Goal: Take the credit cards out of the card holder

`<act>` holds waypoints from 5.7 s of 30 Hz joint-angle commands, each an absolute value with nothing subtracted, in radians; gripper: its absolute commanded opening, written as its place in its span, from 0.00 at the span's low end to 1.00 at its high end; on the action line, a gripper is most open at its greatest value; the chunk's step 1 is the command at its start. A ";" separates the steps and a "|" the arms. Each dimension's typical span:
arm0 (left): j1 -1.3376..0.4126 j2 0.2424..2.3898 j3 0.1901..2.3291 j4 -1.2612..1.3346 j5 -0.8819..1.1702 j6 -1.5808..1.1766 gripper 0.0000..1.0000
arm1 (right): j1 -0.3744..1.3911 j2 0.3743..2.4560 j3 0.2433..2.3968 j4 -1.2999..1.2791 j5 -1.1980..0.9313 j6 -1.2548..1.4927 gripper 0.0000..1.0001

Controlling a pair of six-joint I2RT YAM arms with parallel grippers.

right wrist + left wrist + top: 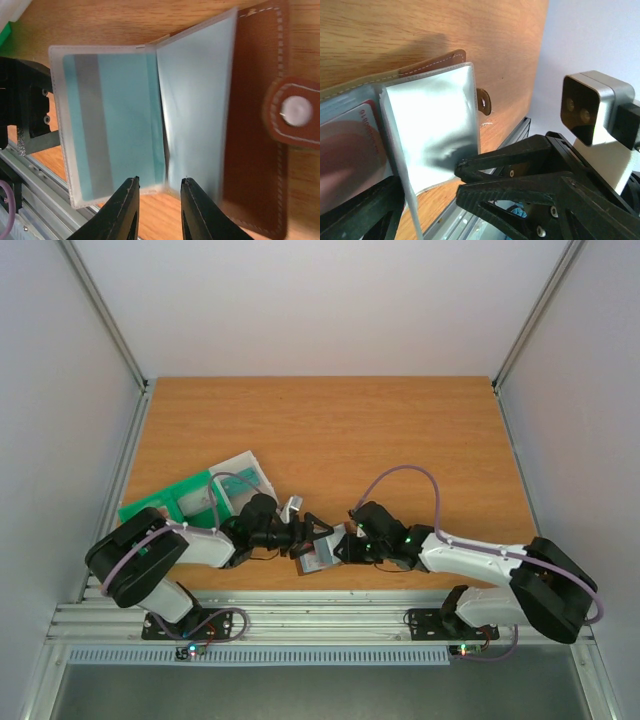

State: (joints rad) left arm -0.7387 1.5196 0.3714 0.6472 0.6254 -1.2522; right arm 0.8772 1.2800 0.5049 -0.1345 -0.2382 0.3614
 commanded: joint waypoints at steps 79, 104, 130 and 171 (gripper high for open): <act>-0.790 1.603 0.414 0.514 0.403 -1.184 0.29 | 0.874 1.384 0.500 -0.234 -0.071 0.324 0.13; -0.792 1.649 0.426 0.585 0.420 -1.209 0.05 | 0.874 1.361 0.491 -0.243 -0.055 0.323 0.12; -0.791 1.491 0.458 0.271 0.401 -1.123 0.00 | 0.874 1.352 0.465 -0.268 -0.003 0.340 0.11; -0.792 0.923 0.520 -0.152 0.255 -1.021 0.00 | 0.874 1.007 0.520 -0.132 -0.337 0.483 0.35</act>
